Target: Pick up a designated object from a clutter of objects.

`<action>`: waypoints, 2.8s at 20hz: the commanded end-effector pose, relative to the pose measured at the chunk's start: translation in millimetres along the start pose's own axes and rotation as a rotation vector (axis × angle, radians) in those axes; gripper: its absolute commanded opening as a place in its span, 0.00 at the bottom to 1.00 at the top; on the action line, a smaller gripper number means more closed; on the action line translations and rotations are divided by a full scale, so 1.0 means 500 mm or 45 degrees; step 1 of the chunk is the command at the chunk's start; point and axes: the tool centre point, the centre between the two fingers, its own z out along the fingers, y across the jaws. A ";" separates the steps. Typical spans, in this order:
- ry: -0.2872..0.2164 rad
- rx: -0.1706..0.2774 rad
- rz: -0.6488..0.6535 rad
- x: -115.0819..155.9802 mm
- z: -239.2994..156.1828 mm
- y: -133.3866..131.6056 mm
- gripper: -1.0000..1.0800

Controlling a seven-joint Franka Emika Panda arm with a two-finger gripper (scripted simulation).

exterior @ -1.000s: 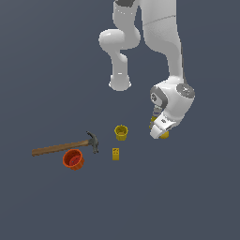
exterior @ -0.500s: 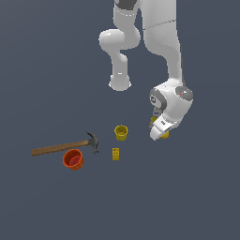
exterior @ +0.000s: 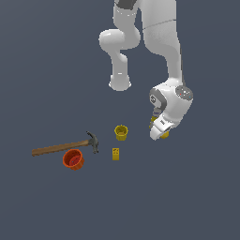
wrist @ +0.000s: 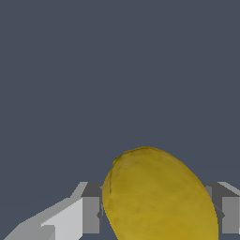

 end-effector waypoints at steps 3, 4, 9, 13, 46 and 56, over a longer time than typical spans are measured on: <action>0.002 -0.001 0.001 -0.007 -0.018 0.011 0.00; 0.001 -0.001 0.000 -0.010 -0.024 0.014 0.00; 0.001 -0.002 0.000 -0.029 -0.067 0.039 0.00; 0.001 -0.002 0.000 -0.052 -0.118 0.068 0.00; 0.002 0.003 0.001 -0.292 -0.699 0.402 0.00; 0.001 0.000 0.001 -0.312 -0.758 0.439 0.00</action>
